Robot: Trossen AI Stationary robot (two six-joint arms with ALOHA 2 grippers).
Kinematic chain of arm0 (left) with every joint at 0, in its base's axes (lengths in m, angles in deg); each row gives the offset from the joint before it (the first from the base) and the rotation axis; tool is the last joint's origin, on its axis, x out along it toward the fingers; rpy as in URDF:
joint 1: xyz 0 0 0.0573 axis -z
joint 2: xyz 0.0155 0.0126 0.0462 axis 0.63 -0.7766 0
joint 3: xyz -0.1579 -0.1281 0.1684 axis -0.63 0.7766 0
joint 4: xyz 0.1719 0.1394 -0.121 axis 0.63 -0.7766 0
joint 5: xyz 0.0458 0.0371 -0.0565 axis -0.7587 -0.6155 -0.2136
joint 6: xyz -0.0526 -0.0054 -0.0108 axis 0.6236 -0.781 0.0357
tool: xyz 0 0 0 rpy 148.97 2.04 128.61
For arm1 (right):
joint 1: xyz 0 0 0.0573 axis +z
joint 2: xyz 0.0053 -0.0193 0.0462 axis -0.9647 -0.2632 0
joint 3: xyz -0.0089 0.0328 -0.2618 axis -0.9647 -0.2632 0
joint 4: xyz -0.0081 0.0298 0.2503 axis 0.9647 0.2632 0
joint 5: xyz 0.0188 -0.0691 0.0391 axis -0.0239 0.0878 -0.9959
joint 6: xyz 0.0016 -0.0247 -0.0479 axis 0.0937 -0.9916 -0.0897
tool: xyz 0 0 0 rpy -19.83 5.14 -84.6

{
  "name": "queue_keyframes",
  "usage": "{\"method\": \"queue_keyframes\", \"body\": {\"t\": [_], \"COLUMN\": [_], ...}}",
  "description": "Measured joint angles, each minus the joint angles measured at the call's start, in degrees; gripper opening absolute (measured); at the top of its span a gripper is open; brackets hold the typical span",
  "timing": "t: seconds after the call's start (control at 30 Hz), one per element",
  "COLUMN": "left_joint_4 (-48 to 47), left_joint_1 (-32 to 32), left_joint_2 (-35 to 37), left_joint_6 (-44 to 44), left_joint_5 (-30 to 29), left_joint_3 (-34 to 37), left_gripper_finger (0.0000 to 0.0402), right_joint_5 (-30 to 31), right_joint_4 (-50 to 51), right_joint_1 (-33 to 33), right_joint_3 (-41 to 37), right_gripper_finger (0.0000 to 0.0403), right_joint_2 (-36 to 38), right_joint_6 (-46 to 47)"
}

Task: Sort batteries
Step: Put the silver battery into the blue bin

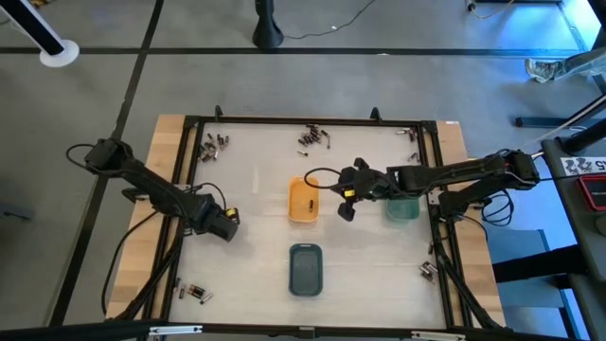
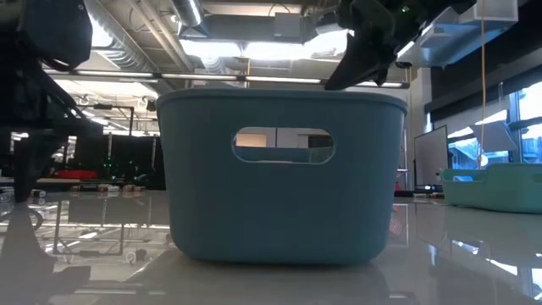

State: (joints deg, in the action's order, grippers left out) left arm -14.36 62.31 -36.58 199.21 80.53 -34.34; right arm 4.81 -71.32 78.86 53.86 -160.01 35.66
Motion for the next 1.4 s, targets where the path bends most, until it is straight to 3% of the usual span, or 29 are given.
{"method": "queue_keyframes", "body": {"t": [0.2,0.7,0.93,1.1,1.23,1.4], "left_joint_4": [-0.04,2.52,3.84,5.72,12.09,27.65], "left_joint_1": [-0.36,-0.4,-0.47,-0.49,-0.69,-3.31], "left_joint_2": [-0.02,-0.13,-0.04,1.55,4.96,7.62], "left_joint_6": [0.01,-3.19,-6.39,-15.3,-24.32,-42.8], "left_joint_5": [-0.33,-2.8,-2.82,-3.19,-7.58,-8.48], "left_joint_3": [0.07,0.42,0.47,-1.33,-3.38,-3.58], "left_gripper_finger": [0.0162,0.003,0.0025,0.0026,0.0019,0.0024], "right_joint_5": [-2.68,3.25,4.0,4.29,4.31,4.38], "right_joint_4": [2.43,3.16,3.15,3.11,3.06,2.55], "right_joint_1": [0.04,-0.02,-0.02,-0.02,-0.02,-0.02], "right_joint_3": [0.0,0.0,0.0,0.0,0.0,0.0], "right_gripper_finger": [0.0001,0.0001,0.0001,0.0001,0.0001,0.0001], "right_joint_2": [-0.07,-0.09,-0.09,-0.09,-0.09,-0.09], "right_joint_6": [-0.49,-9.43,-11.22,-11.24,-11.24,-10.95]}}
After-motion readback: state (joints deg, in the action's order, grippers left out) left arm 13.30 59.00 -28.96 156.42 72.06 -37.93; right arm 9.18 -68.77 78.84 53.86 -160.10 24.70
